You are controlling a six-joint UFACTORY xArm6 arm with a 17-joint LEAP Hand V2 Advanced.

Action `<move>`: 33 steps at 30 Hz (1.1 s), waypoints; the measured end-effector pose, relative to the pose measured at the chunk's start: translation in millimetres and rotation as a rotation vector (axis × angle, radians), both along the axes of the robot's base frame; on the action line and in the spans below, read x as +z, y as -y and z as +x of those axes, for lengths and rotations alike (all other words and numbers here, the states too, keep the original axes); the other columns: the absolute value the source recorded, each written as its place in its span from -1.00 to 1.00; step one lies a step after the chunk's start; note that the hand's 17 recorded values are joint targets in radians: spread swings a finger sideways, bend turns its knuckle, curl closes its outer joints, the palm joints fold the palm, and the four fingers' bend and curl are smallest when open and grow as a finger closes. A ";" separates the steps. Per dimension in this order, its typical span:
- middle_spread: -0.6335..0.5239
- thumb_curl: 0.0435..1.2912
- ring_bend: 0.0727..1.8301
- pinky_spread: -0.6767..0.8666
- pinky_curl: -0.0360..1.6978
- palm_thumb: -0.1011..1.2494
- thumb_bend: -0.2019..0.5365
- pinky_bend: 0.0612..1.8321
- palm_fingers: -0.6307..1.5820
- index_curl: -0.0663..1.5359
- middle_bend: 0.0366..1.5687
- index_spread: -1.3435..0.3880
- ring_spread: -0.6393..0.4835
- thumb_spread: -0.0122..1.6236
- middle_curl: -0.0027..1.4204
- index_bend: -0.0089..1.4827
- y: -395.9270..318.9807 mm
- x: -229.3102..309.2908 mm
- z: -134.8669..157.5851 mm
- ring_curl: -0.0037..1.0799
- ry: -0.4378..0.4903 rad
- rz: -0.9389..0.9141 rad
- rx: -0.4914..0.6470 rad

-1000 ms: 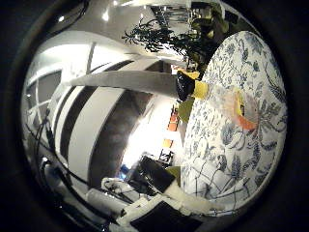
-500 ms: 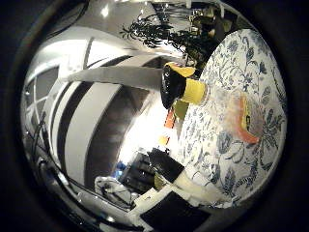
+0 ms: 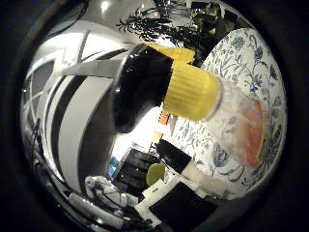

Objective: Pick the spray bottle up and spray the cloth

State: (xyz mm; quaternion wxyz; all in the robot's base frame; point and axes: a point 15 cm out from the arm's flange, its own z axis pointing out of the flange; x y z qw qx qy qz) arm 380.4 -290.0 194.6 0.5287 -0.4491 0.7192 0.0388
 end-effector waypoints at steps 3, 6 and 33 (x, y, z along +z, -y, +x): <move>0.23 -0.54 -0.49 0.30 -0.64 0.11 -0.49 -0.55 -0.22 -0.58 -0.59 0.37 0.46 0.26 -0.47 -0.77 -8.4 0.5 14.4 -0.48 0.001 0.009 -0.003; 0.10 -0.48 -0.33 0.16 -0.65 0.24 -0.47 -0.52 -0.02 -0.58 -0.52 0.36 0.30 0.26 -0.44 -0.78 -25.2 -0.7 28.6 -0.42 -0.011 0.030 0.016; -0.06 -0.04 0.54 -0.37 -0.10 0.74 -0.51 0.37 0.67 -0.05 0.64 0.33 -0.13 0.08 -0.12 0.51 -139.3 45.3 17.5 0.05 -0.186 0.278 0.408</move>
